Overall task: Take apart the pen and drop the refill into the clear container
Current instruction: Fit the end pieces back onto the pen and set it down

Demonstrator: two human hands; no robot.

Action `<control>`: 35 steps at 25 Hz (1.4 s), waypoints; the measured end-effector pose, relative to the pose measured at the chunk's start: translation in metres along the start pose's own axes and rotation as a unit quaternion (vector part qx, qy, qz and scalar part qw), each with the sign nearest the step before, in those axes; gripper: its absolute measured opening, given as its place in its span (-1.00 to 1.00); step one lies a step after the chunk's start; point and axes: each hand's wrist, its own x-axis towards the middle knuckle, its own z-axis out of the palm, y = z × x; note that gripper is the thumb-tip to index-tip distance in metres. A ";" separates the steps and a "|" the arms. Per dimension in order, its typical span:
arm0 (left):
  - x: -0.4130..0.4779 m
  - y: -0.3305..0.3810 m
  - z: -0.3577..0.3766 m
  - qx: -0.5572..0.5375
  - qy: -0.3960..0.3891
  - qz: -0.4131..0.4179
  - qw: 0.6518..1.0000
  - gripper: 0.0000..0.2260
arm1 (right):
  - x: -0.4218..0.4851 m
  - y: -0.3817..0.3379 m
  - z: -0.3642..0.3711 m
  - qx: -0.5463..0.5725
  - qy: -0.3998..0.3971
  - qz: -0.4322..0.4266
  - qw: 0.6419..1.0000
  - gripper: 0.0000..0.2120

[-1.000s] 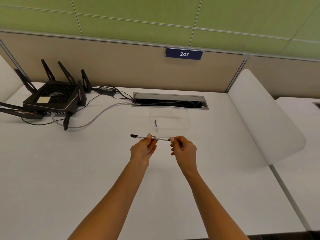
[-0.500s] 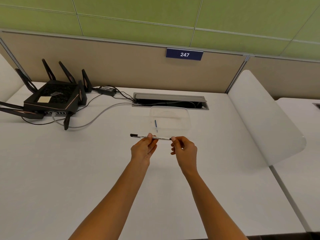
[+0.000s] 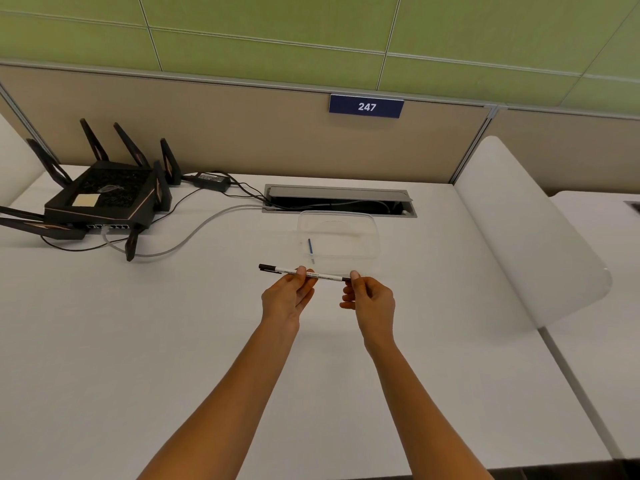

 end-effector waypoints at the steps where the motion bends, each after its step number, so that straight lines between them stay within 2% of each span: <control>1: 0.000 0.000 0.000 0.000 -0.001 0.003 1.000 -0.89 | -0.001 0.000 0.000 0.015 0.001 0.006 1.000 -0.81; 4: -0.002 -0.001 0.001 -0.006 -0.002 0.008 1.000 -0.86 | -0.002 0.002 -0.001 0.072 -0.002 0.013 0.997 -0.88; 10: -0.007 -0.005 0.005 -0.007 -0.015 0.012 1.000 -0.79 | 0.001 0.003 0.000 0.074 0.026 0.042 0.996 -0.86; 13: -0.008 -0.005 0.006 -0.007 -0.019 0.012 1.000 -0.78 | 0.000 0.005 -0.002 0.114 0.024 0.041 0.992 -0.93; 21: -0.006 -0.010 0.011 0.001 -0.013 0.023 1.000 -0.79 | 0.001 0.008 -0.002 0.134 0.031 0.070 0.988 -0.83; 26: -0.004 -0.008 0.012 -0.005 -0.004 0.031 1.000 -0.83 | -0.001 0.009 -0.002 0.186 0.030 0.059 0.980 -0.86; 35: 0.000 -0.006 0.016 -0.005 0.001 0.036 0.999 -0.80 | 0.006 0.004 -0.001 0.152 0.037 0.051 0.986 -0.90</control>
